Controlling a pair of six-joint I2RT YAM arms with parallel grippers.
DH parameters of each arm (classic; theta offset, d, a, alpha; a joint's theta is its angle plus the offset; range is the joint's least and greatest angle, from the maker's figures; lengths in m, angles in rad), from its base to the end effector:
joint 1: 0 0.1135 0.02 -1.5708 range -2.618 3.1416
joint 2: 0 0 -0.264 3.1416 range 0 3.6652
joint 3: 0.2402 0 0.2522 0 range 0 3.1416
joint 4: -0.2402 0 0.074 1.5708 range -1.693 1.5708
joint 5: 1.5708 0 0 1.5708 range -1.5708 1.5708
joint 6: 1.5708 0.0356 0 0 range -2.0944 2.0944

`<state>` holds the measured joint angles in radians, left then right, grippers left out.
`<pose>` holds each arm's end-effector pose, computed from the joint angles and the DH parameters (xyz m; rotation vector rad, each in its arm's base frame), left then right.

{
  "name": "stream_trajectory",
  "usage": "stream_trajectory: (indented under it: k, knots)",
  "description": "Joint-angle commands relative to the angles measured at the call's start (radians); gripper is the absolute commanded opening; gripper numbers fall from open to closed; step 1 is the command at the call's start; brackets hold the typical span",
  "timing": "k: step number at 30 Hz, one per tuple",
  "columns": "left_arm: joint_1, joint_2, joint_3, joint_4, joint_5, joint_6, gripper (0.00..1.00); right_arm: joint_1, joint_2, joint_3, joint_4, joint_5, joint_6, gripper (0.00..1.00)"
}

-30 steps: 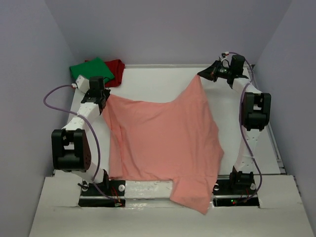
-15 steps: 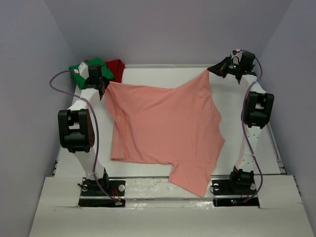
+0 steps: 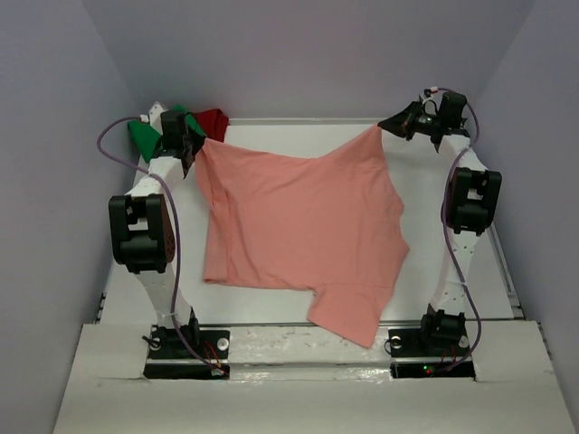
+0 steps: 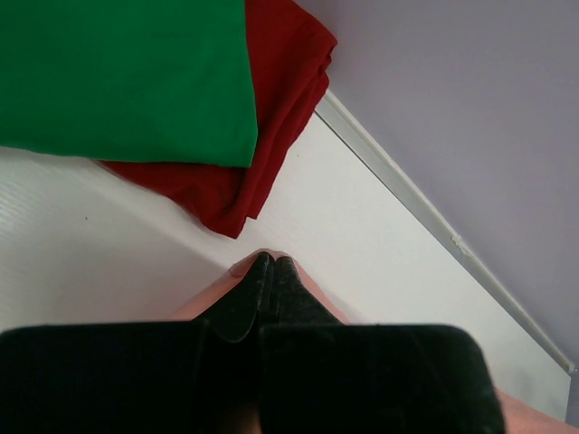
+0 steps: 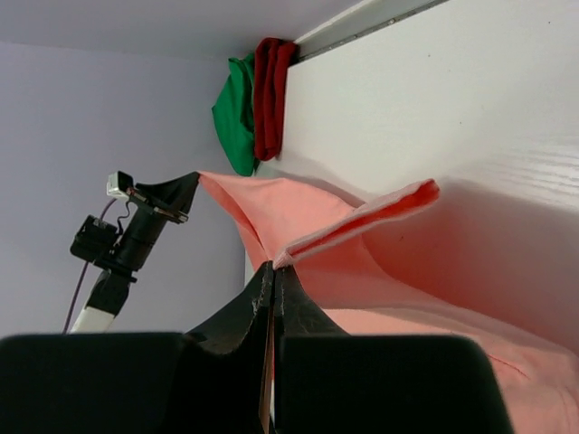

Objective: Fold and stack the t-shirts
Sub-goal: Flatten out the tshirt

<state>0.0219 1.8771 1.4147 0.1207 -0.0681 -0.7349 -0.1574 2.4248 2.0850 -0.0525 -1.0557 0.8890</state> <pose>0.4486 0.0122 0.2729 -0.7573 1.7791 -0.4144 0.5526 -0.0563 0.2269 0.3092 2.0241 1.4949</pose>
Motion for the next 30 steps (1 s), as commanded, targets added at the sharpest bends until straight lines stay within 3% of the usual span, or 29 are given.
stream_trajectory:
  k: [1, 11, 12, 13, 16, 17, 21, 28, 30]
  knots:
    - [0.015, -0.004, 0.052, 0.065, 0.053, 0.029, 0.00, -0.001, -0.131, -0.065, 0.023, -0.035, -0.027, 0.00]
    - [0.024, 0.080, 0.133, 0.004, 0.123, 0.051, 0.00, -0.001, -0.109, -0.148, 0.026, -0.021, -0.067, 0.00]
    - [0.033, 0.117, 0.186, -0.054, 0.126, 0.054, 0.05, -0.001, -0.078, -0.094, 0.025, -0.015, -0.055, 0.30]
    - [0.033, 0.123, 0.205, -0.079, 0.120, 0.054, 0.09, -0.001, -0.078, -0.094, 0.023, -0.009, -0.056, 0.41]
    - [0.052, 0.131, 0.246, -0.153, 0.114, 0.058, 0.29, -0.001, -0.102, -0.097, 0.023, 0.014, -0.067, 0.49]
    - [0.058, 0.122, 0.262, -0.177, 0.116, 0.063, 0.44, -0.001, -0.110, -0.101, 0.023, 0.023, -0.068, 0.58]
    - [0.087, 0.048, 0.268, -0.174, 0.111, 0.101, 0.55, -0.001, -0.174, -0.153, 0.017, 0.019, -0.113, 0.59]
    - [0.092, -0.133, 0.253, -0.159, 0.085, 0.180, 0.59, -0.001, -0.394, -0.334, -0.023, 0.075, -0.212, 0.59]
    - [0.090, -0.171, 0.260, -0.173, 0.154, 0.190, 0.59, -0.001, -0.429, -0.379, -0.023, 0.071, -0.231, 0.59]
